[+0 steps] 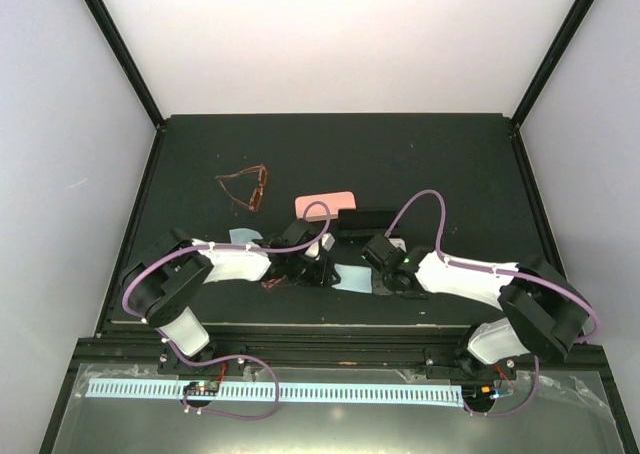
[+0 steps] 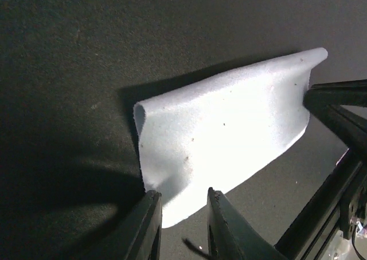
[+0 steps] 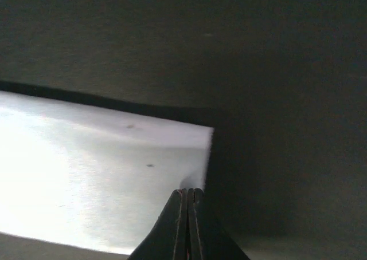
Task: Organize the sunglasses
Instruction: Adjust the glasses cleaning cloth at the center of the board.
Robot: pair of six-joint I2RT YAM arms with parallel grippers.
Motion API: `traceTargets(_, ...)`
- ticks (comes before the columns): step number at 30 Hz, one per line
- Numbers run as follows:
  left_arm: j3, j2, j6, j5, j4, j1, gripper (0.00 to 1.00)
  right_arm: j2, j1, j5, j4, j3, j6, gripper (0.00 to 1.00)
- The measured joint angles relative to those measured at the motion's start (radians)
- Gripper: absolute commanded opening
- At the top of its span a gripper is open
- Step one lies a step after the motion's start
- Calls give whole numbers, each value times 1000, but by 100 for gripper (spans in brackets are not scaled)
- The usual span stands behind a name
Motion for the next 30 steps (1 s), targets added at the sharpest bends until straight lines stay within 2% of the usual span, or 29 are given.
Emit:
traceTargets(3, 8, -1, 5, -6, -17, 0, 26, 2, -1, 56, -66, 16, -2, 9)
traceTargets(7, 12, -15, 19, 11, -18, -2, 27, -9, -1, 64, -79, 34, -18, 9)
traceTargets(14, 72, -35, 40, 29, -10, -10, 21, -28, -1, 27, -16, 45, -34, 9)
traceTargets(19, 118, 33, 45, 11, -3, -11, 19, 18, -5, -10, 64, 45, -43, 9)
traceTargets(26, 130, 104, 45, -47, -28, -11, 19, 77, -13, 10, 95, 44, -46, 9)
traceTargets(30, 144, 103, 45, -92, -56, -13, 20, 76, -26, 80, 64, 43, -14, 13)
